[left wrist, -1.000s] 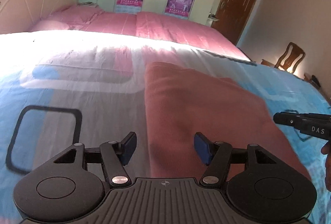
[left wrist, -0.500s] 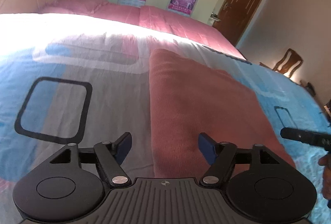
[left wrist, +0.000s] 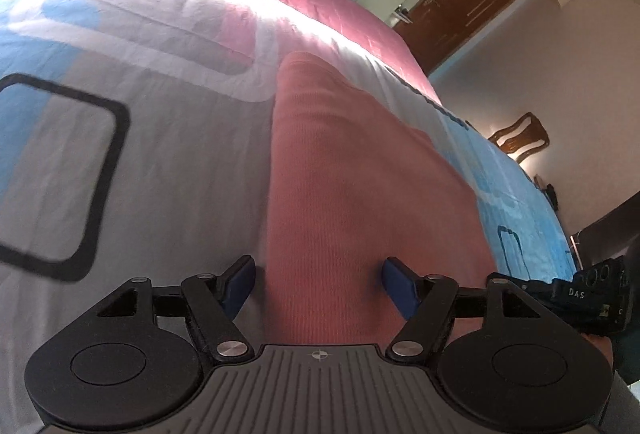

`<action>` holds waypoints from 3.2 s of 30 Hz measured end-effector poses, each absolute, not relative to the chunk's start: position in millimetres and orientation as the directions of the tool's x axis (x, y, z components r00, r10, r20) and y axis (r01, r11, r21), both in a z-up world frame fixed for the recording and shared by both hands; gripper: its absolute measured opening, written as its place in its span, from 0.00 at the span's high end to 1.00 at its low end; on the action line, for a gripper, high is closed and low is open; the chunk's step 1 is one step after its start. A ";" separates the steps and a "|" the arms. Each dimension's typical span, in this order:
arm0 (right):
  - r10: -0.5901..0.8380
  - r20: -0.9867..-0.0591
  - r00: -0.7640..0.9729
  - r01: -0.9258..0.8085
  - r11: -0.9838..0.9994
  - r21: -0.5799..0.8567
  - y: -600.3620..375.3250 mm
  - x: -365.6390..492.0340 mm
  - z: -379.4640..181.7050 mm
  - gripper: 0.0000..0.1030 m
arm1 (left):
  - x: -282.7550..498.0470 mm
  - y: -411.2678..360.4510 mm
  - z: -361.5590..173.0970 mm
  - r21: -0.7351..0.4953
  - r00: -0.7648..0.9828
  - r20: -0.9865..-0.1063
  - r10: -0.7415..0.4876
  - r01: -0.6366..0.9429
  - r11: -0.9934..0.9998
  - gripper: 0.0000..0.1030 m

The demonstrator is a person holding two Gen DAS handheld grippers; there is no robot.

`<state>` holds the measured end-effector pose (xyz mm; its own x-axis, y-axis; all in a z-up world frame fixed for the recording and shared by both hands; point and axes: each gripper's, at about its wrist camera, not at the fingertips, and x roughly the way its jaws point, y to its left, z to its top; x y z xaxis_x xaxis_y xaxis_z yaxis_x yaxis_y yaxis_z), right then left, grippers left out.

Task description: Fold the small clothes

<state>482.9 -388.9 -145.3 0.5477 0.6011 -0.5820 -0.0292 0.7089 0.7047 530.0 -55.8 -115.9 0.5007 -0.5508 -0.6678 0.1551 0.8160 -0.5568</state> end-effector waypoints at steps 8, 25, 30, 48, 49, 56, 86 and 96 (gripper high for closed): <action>0.521 -0.647 0.557 -0.117 0.820 0.560 -341.8 505.7 -135.1 0.78 | 534.0 -94.3 -95.0 -0.380 0.542 -0.723 -0.429 0.206 0.902 0.61; 0.350 -0.640 0.684 -0.276 0.936 0.218 -219.7 479.4 -45.9 0.80 | 495.0 -8.3 -23.4 -0.301 0.666 -0.617 -0.419 0.293 0.908 0.73; 0.372 -0.646 0.667 -0.311 0.926 0.213 -155.6 483.3 -45.8 0.80 | 483.9 59.7 -21.0 -0.291 0.680 -0.624 -0.385 0.255 0.922 0.73; 0.415 -0.707 0.573 -0.352 0.903 0.245 -20.5 485.4 -82.8 0.80 | 468.9 201.9 -77.6 -0.332 0.652 -0.669 -0.357 0.168 0.928 0.73; 0.409 -0.716 0.565 -0.343 0.906 0.246 -19.9 485.8 -88.6 0.80 | 468.8 201.1 -84.8 -0.340 0.646 -0.672 -0.362 0.165 0.926 0.73; 0.393 -0.749 0.534 -0.243 0.920 0.309 -38.9 488.1 -124.0 0.79 | 472.6 210.4 -110.0 -0.349 0.646 -0.673 -0.359 0.151 0.925 0.45; 0.225 -0.789 0.572 -0.408 0.912 -0.036 -1.9 395.0 -81.4 0.88 | 405.6 199.8 -98.1 -0.331 0.630 -0.637 -0.443 0.295 0.896 0.84; 0.143 -0.793 0.592 -0.309 0.949 -0.060 -6.4 398.2 -113.2 0.84 | 377.7 193.9 -120.0 -0.286 0.646 -0.677 -0.352 0.209 0.935 0.96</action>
<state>398.2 -6.4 -113.2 0.5925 0.1428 -0.7928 -0.3095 0.9490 -0.0603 377.7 193.9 -120.0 0.6462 -0.3517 -0.6773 0.2090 0.9351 -0.2861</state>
